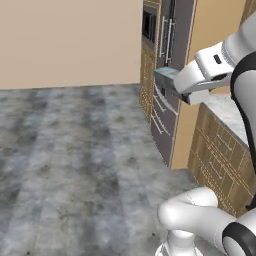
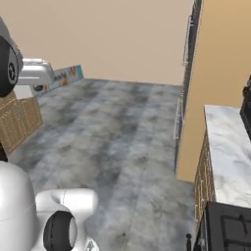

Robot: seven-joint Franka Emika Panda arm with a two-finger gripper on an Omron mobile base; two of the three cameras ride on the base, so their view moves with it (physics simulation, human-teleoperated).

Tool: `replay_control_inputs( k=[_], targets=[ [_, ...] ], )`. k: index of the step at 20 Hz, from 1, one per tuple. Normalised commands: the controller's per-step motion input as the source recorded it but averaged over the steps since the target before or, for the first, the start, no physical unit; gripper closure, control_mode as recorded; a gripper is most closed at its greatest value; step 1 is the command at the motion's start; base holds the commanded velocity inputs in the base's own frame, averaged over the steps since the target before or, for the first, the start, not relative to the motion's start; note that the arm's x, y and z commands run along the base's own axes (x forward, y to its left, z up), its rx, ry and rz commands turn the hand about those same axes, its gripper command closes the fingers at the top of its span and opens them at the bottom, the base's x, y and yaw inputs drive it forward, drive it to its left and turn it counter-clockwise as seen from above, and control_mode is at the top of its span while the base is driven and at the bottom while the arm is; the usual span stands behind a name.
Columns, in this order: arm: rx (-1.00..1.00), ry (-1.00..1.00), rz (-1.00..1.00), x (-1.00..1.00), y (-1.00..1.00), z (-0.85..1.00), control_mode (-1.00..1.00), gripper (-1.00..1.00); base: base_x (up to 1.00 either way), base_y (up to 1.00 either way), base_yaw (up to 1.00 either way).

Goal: Retrieve the tupperware and aluminum foil from the cabinet and place them on the dining counter near the plate with broccoli and cucumber to prepare for storing leftovers.

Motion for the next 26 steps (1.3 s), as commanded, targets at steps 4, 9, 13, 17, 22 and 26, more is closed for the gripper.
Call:
replay_control_inputs(
  k=[4, 9, 13, 17, 22, 26],
  targets=[
    [0.0, 0.0, 0.0, 0.0, 0.0, 0.0, 1.0, 1.0, 1.0, 0.0, 0.29],
    [0.0, 0.0, 0.0, 0.0, 0.0, 0.0, 1.0, 1.0, 1.0, 0.0, 0.27],
    [0.0, 0.0, 0.0, 0.0, 0.0, 0.0, 1.0, 1.0, 1.0, 0.01, 0.34],
    [0.0, 0.0, 0.0, 0.0, 0.0, 0.0, 1.0, 1.0, 1.0, 0.05, 0.41],
    [0.0, 0.0, 0.0, 0.0, 0.0, 0.0, 1.0, 1.0, 1.0, 0.01, 0.34],
    [0.0, 0.0, 0.0, 0.0, 0.0, 0.0, 1.0, 1.0, 1.0, 0.0, 0.22]
  ],
)
